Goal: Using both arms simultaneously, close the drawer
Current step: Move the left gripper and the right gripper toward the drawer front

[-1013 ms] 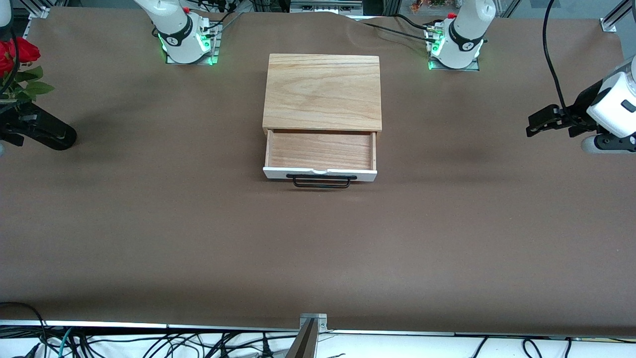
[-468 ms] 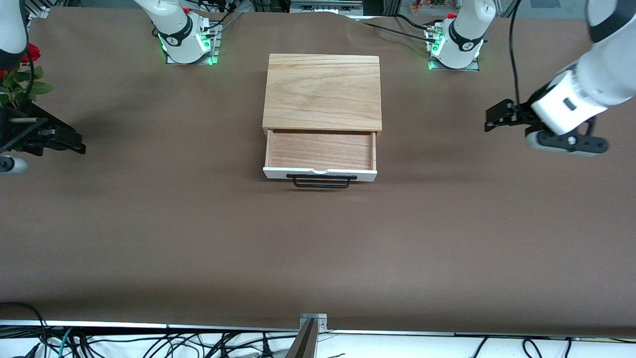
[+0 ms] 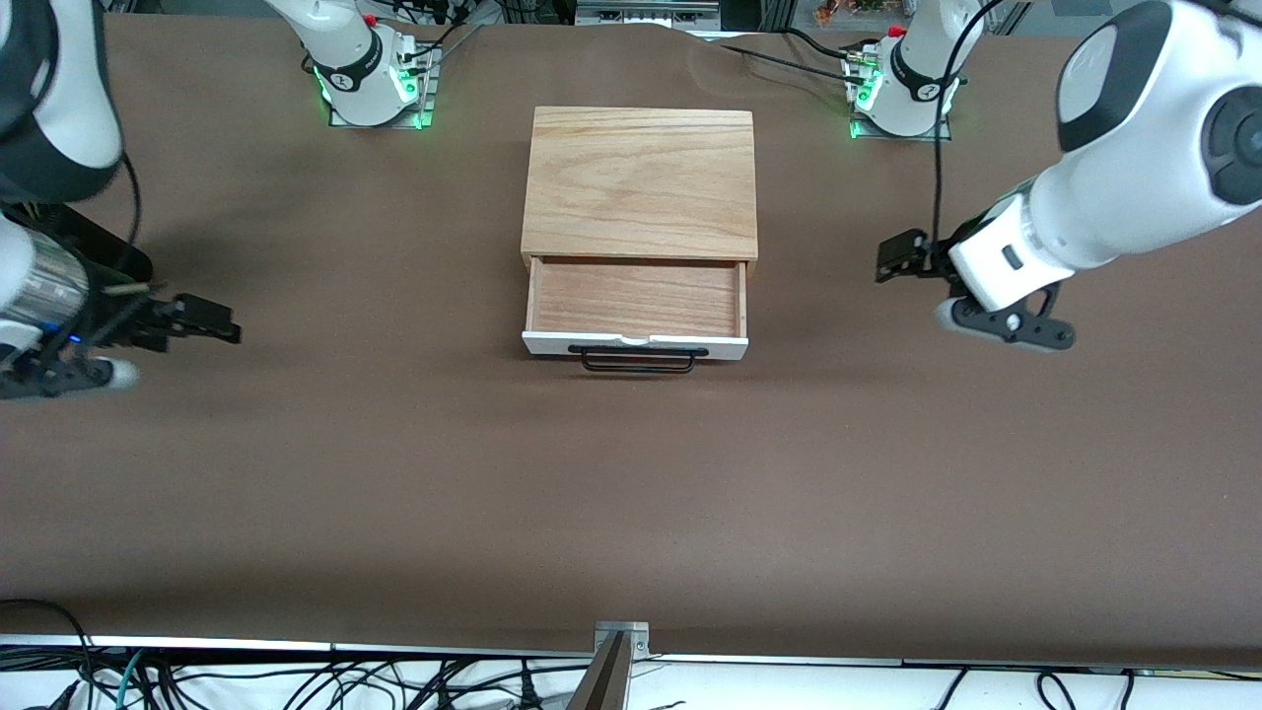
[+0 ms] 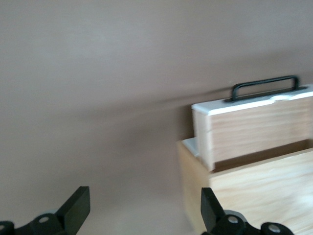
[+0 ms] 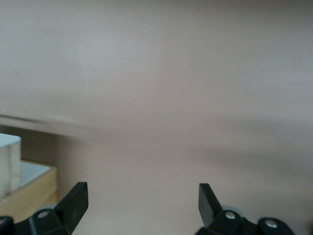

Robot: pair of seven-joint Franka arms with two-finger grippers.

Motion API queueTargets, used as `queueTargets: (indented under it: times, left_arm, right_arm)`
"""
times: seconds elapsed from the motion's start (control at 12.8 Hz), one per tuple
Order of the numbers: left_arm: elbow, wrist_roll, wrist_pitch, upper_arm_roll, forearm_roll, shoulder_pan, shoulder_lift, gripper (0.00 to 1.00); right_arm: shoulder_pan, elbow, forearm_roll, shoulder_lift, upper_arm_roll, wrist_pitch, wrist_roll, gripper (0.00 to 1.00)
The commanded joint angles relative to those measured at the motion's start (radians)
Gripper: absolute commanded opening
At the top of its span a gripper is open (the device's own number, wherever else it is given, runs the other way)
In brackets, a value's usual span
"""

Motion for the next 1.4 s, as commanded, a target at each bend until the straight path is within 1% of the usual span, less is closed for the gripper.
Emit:
queueTargets:
  times: [0.0,0.23,0.31,0.39,0.47,0.62,0.78,0.94,1.01,1.17,1.32]
  left_arm:
    - [0.062,0.011,0.076,0.009,-0.13,-0.005,0.128,1.0]
    - [0.062,0.011,0.198,0.006,-0.194,-0.008,0.223,1.0]
    - [0.062,0.012,0.238,0.0,-0.243,-0.005,0.255,1.0]
    - [0.062,0.012,0.29,0.0,-0.277,-0.019,0.292,1.0]
    - [0.058,0.009,0.33,-0.002,-0.285,-0.045,0.309,1.0]
    - [0.045,-0.006,0.431,-0.003,-0.296,-0.098,0.34,1.0]
    - [0.042,-0.005,0.438,-0.009,-0.296,-0.118,0.373,1.0]
    - [0.022,-0.005,0.429,-0.038,-0.285,-0.12,0.377,1.0]
    - [0.01,-0.006,0.411,-0.041,-0.285,-0.12,0.378,1.0]
    - [-0.014,-0.017,0.398,-0.073,-0.285,-0.119,0.374,1.0]
    - [-0.016,-0.04,0.366,-0.075,-0.285,-0.119,0.372,1.0]
  right_arm:
    - [0.079,0.001,0.055,0.067,-0.001,0.102,0.004,1.0]
    - [0.188,0.001,0.055,0.158,-0.001,0.234,0.006,1.0]
    - [0.225,0.001,0.055,0.187,-0.001,0.284,0.006,1.0]
    - [0.252,0.001,0.055,0.213,-0.001,0.33,0.007,1.0]
    - [0.282,0.001,0.058,0.235,-0.001,0.37,0.024,1.0]
    - [0.323,0.023,0.079,0.27,-0.001,0.392,0.116,1.0]
    - [0.358,0.063,0.081,0.31,-0.001,0.394,0.15,1.0]
    - [0.395,0.099,0.083,0.345,-0.001,0.404,0.17,1.0]
    - [0.403,0.1,0.092,0.355,0.001,0.424,0.199,1.0]
    - [0.438,0.1,0.163,0.367,0.007,0.452,0.249,1.0]
    - [0.461,0.1,0.205,0.368,0.007,0.444,0.288,1.0]
